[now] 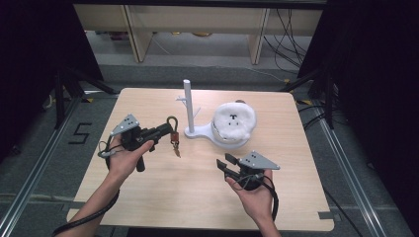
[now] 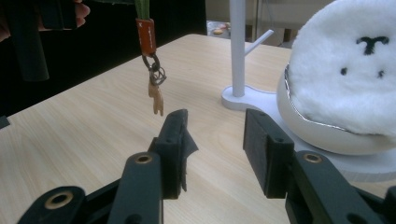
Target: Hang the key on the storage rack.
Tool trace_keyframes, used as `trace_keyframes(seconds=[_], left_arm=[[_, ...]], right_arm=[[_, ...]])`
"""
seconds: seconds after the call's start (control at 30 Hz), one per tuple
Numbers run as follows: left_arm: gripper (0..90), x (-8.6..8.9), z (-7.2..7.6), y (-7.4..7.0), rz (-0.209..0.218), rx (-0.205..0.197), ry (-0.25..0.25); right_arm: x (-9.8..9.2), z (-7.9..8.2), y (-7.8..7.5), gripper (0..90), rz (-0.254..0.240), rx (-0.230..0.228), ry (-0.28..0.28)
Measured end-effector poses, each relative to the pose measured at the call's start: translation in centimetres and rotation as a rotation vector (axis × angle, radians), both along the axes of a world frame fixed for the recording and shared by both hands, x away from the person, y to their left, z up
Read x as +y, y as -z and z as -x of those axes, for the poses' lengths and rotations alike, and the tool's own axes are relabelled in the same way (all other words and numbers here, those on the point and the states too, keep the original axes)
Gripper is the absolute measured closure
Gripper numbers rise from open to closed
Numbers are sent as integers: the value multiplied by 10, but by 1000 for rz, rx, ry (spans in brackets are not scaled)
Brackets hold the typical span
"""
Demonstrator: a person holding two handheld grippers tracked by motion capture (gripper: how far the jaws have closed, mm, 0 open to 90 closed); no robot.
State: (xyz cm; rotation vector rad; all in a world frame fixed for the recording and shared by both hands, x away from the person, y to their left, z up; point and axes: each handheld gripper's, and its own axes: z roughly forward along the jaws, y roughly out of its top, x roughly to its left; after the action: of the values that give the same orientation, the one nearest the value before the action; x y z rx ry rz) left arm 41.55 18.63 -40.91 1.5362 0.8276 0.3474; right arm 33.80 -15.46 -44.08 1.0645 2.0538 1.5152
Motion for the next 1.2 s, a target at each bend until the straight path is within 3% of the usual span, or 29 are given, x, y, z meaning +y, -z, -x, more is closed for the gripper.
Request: trace_keyframes(seconds=[0.13, 0.2, 0.23, 0.4, 0.43, 0.53, 0.57, 0.77, 0.97, 1.0, 1.03, 1.2], left_arm=[[842, 0, -3, 0, -3, 2, -5], [842, 1, -5, -1, -10, 0, -6], [843, 1, -5, -1, -9, 0, -7], [843, 1, -8, -3, -10, -3, -13], [842, 2, -10, -4, -10, -3, -15], [842, 3, -12, -4, -11, -3, -19], [842, 4, -14, -5, -8, -6, -26], [842, 6, -20, -9, -20, -2, -42], [842, 6, -25, -11, -17, 5, -48], [842, 6, -27, -12, -19, 6, -50], [843, 5, -28, -12, -16, 5, -50], [842, 5, -34, -14, -21, 5, -50]], right_arm=[[-3, 2, 2, 599, 12, 6, 15], [-6, 3, 5, 598, -10, 13, 21], [-8, 5, 4, 597, 2, 25, 45], [-14, 5, 5, 595, 4, 7, 51], [-17, 4, 6, 592, -17, -3, 56], [-21, 5, 6, 587, -17, 3, 61], [-24, 6, 6, 584, -14, 25, 84], [-30, 6, 12, 582, -26, 20, 98], [-35, 5, 13, 580, 0, 23, 103], [-35, 6, 14, 579, -23, 36, 107], [-36, 6, 14, 579, -10, 40, 113], [-33, 6, 15, 578, -36, 52, 113]])
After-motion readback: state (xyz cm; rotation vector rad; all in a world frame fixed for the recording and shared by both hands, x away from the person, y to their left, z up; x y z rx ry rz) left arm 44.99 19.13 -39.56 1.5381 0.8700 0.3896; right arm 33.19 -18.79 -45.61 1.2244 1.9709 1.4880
